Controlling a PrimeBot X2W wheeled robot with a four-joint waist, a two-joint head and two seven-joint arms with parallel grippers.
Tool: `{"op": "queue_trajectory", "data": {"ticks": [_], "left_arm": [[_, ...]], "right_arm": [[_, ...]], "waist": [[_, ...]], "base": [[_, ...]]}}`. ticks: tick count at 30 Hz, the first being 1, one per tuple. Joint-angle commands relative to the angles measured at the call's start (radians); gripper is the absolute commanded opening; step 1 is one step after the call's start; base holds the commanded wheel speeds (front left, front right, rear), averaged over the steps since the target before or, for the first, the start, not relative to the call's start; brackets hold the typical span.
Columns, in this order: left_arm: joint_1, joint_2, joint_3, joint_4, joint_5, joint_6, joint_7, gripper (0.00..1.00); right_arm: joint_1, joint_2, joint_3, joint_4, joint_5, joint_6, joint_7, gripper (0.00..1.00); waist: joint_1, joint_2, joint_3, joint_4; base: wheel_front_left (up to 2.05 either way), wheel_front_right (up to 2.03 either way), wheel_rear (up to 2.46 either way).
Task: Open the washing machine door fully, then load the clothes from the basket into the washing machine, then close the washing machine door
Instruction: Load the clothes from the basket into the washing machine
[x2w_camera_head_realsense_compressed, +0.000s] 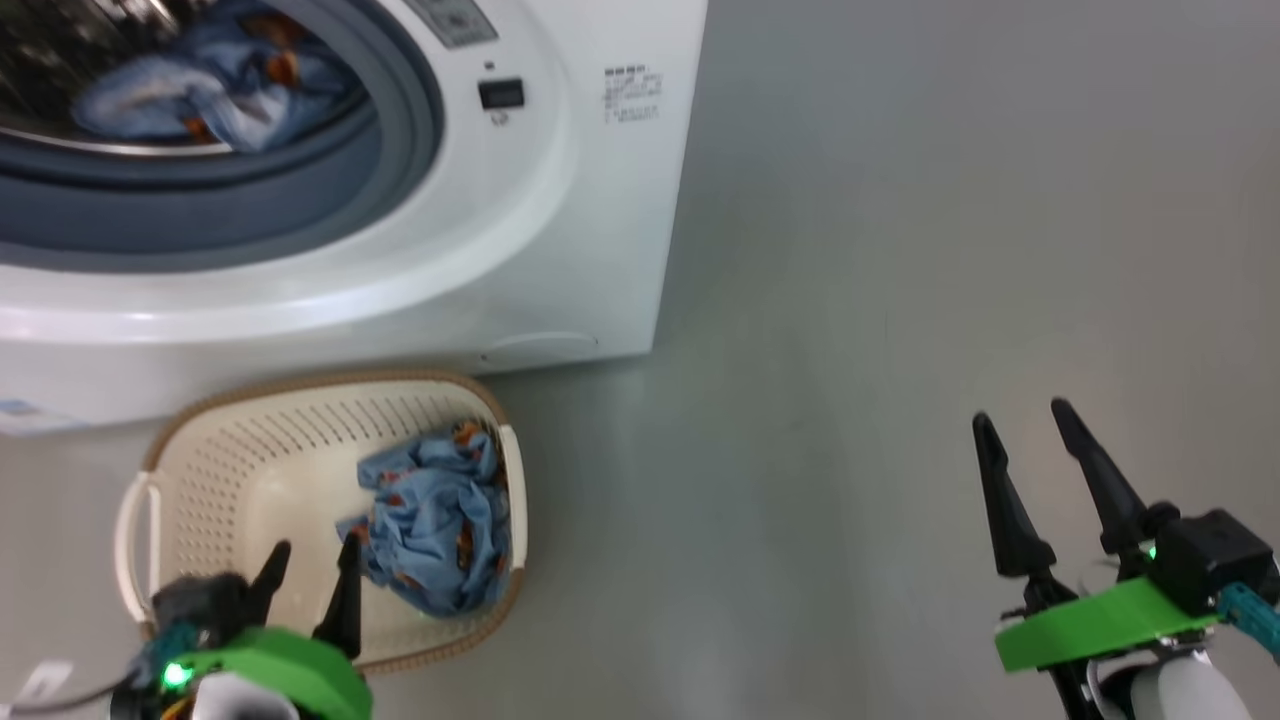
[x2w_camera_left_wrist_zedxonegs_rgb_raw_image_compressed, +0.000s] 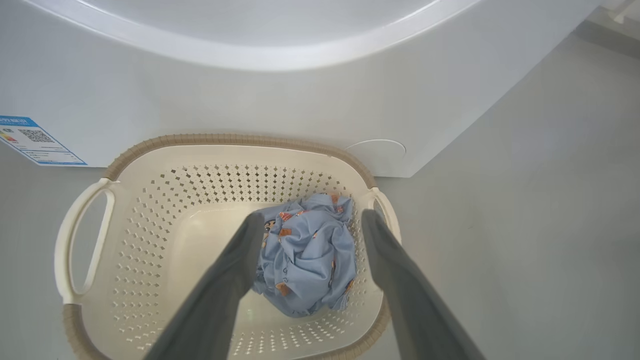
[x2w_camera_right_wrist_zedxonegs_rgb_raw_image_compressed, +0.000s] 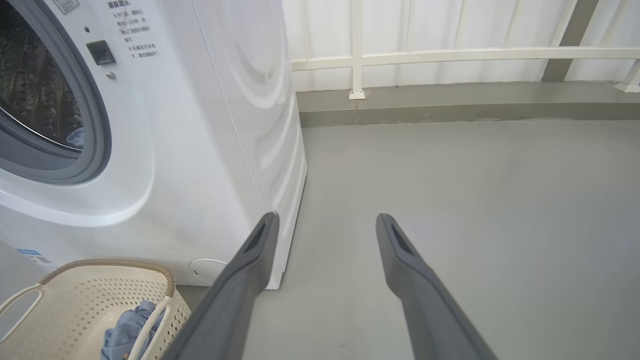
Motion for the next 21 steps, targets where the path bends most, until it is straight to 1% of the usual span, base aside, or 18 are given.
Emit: {"op": "queue_trajectory", "data": {"ticks": [1, 10, 12, 17, 18, 21], "left_arm": [[-0.067, 0.032, -0.003, 0.036, -0.016, -0.002, -0.006, 1.0], [-0.276, 0.051, -0.16, 0.271, -0.102, -0.002, -0.006, 1.0], [-0.298, 0.054, -0.178, 0.287, -0.113, -0.002, -0.006, 1.0], [-0.393, 0.069, -0.287, 0.35, -0.159, -0.002, -0.006, 1.0], [-0.426, 0.073, -0.329, 0.37, -0.186, -0.002, -0.006, 1.0], [-0.471, 0.085, -0.382, 0.393, -0.23, -0.002, -0.006, 1.0]], "right_arm": [[-0.032, 0.002, 0.023, -0.03, -0.003, 0.002, -0.005, 1.0], [-0.113, 0.017, 0.045, -0.041, -0.014, 0.002, -0.005, 1.0], [-0.122, 0.017, 0.049, -0.042, -0.015, 0.002, -0.005, 1.0], [-0.161, 0.017, 0.069, -0.048, -0.02, 0.002, -0.005, 1.0], [-0.172, 0.015, 0.078, -0.052, -0.023, 0.002, -0.005, 1.0], [-0.187, 0.014, 0.083, -0.058, -0.027, 0.002, -0.005, 1.0]], "waist": [[0.0, -0.0001, 0.11, -0.015], [0.0, -0.0001, 0.245, -0.029], [0.0, -0.0001, 0.26, -0.03], [0.0, -0.0001, 0.332, -0.034], [0.0, -0.0001, 0.358, -0.035], [0.0, -0.0001, 0.392, -0.04]], "base": [[0.0, 0.0, 0.0], [0.0, 0.0, 0.0], [0.0, 0.0, 0.0], [0.0, 0.0, 0.0], [0.0, 0.0, 0.0], [0.0, 0.0, 0.0]]}}
